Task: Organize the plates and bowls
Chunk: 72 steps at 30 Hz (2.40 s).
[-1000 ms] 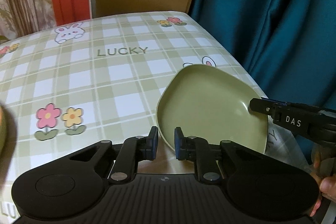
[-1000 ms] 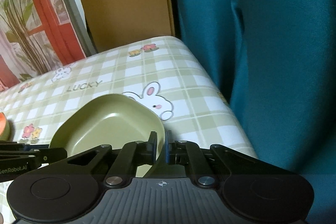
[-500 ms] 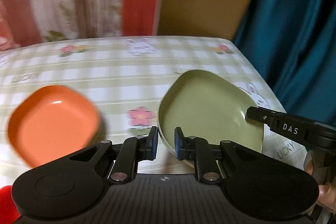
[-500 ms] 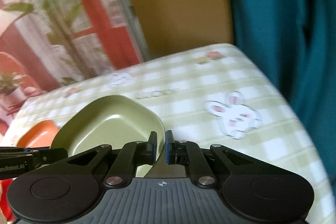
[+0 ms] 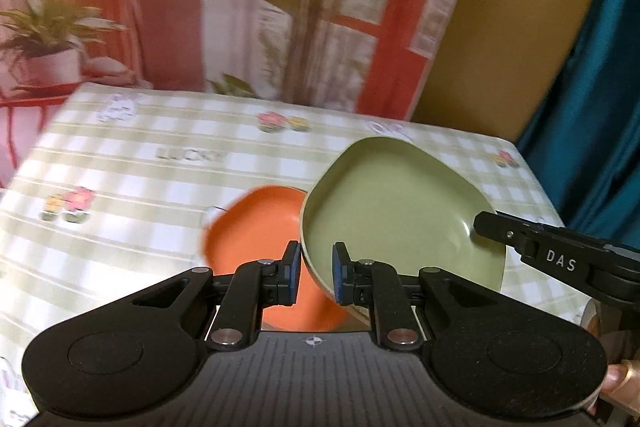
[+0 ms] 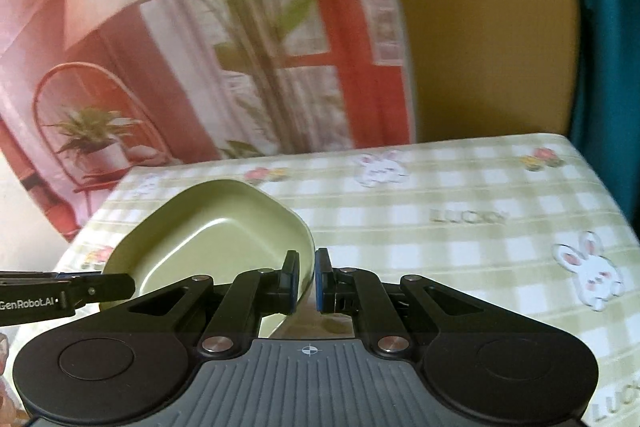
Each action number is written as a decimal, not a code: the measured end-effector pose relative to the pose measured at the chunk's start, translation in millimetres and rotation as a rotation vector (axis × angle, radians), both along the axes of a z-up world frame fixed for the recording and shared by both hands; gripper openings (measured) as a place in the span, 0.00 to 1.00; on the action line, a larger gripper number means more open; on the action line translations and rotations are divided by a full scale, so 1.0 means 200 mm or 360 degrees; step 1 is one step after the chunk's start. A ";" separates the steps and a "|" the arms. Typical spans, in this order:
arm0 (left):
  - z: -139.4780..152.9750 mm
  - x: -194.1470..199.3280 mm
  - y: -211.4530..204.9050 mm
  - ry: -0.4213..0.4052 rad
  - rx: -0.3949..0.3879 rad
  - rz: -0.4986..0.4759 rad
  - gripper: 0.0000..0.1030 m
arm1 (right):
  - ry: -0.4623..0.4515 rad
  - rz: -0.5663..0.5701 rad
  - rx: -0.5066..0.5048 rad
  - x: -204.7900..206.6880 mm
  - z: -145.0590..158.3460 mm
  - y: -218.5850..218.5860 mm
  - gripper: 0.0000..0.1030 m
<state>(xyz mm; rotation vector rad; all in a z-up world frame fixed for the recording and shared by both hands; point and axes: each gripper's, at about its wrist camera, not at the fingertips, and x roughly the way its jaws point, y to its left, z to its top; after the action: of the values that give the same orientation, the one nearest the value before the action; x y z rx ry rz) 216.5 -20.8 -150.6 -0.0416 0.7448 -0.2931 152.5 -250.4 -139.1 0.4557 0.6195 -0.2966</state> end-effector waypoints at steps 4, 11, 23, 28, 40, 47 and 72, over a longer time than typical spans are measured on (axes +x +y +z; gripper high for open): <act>0.04 0.03 0.15 -0.0028 -0.0034 0.0061 0.17 | 0.0006 0.0045 0.0026 0.12 0.03 0.08 0.07; 0.04 0.13 0.23 -0.0027 -0.0026 0.0100 0.17 | 0.0002 0.0065 0.0030 0.28 0.01 0.15 0.07; -0.22 0.27 0.21 0.0138 -0.0036 0.0050 0.17 | 0.0158 -0.0001 0.0035 0.40 -0.19 0.09 0.07; -0.28 0.29 0.23 0.0176 -0.0023 0.0050 0.17 | 0.0201 0.0023 0.0033 0.42 -0.25 0.11 0.07; -0.34 0.30 0.23 0.0200 0.0008 0.0012 0.18 | 0.0249 0.0021 -0.0011 0.43 -0.32 0.13 0.07; -0.34 0.32 0.23 0.0180 0.0032 0.0010 0.19 | 0.0231 0.0019 -0.0021 0.41 -0.32 0.12 0.16; -0.34 0.28 0.30 0.0148 -0.0013 0.0073 0.31 | 0.0224 0.0105 0.0049 0.21 -0.32 0.24 0.22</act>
<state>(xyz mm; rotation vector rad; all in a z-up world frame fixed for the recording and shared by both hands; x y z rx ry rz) 272.8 38.3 -218.8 -0.0805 0.8339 -0.2517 195.3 -201.7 -204.0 0.4455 0.7759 -0.2579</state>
